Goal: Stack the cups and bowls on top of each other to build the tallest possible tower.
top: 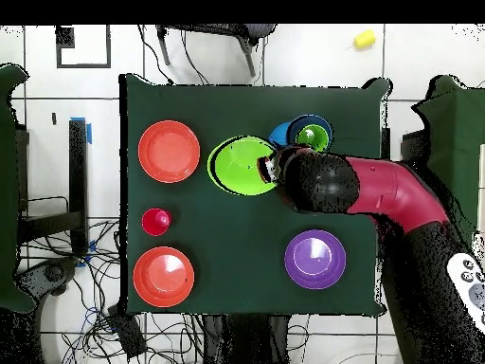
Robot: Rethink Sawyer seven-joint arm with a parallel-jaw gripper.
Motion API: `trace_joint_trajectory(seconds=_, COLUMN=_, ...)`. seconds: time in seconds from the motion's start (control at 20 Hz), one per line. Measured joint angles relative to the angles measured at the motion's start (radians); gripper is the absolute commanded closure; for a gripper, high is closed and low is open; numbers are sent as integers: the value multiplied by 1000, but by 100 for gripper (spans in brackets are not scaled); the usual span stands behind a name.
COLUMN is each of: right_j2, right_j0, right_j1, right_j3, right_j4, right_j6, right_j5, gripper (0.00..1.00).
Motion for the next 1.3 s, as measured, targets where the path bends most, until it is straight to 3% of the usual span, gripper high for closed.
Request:
trace_joint_trajectory(seconds=0.65, right_j2=33, right_j0=-98, right_j1=-67, right_j3=10, right_j4=85, right_j6=0, right_j5=11, gripper=100)
trace_joint_trajectory(seconds=1.0, right_j2=58, right_j0=-185, right_j1=-90, right_j3=-48, right_j4=99, right_j6=0, right_j5=150, gripper=100)
trace_joint_trajectory(seconds=1.3, right_j2=58, right_j0=-200, right_j1=-53, right_j3=-156, right_j4=67, right_j6=0, right_j5=230, gripper=100)
